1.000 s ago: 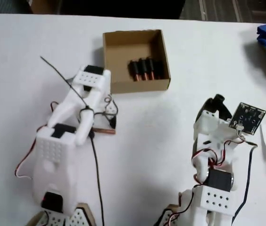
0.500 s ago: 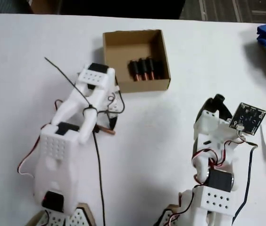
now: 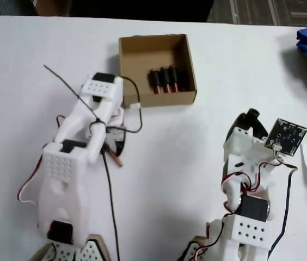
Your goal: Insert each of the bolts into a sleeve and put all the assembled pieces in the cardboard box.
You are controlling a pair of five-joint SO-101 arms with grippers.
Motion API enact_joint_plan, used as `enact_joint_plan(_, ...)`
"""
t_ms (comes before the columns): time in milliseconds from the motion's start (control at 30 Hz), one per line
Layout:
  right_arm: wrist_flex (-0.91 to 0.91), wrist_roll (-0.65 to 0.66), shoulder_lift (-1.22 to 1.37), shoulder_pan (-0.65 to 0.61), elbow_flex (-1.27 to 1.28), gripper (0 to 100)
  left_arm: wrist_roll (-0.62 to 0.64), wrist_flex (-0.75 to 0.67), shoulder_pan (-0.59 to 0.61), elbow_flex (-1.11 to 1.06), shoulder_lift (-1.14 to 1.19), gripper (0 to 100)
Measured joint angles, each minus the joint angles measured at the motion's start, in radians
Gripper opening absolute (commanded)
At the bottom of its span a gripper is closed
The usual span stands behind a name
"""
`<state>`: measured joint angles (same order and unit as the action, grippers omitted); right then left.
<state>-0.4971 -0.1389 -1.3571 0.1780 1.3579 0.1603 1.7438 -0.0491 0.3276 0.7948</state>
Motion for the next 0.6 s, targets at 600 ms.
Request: enact_joint_plan(600, 0.000, 0.000, 0.000, 0.000, 0.000, 2.0, -0.061, 0.031, 0.020, 0.155, 0.028, 14)
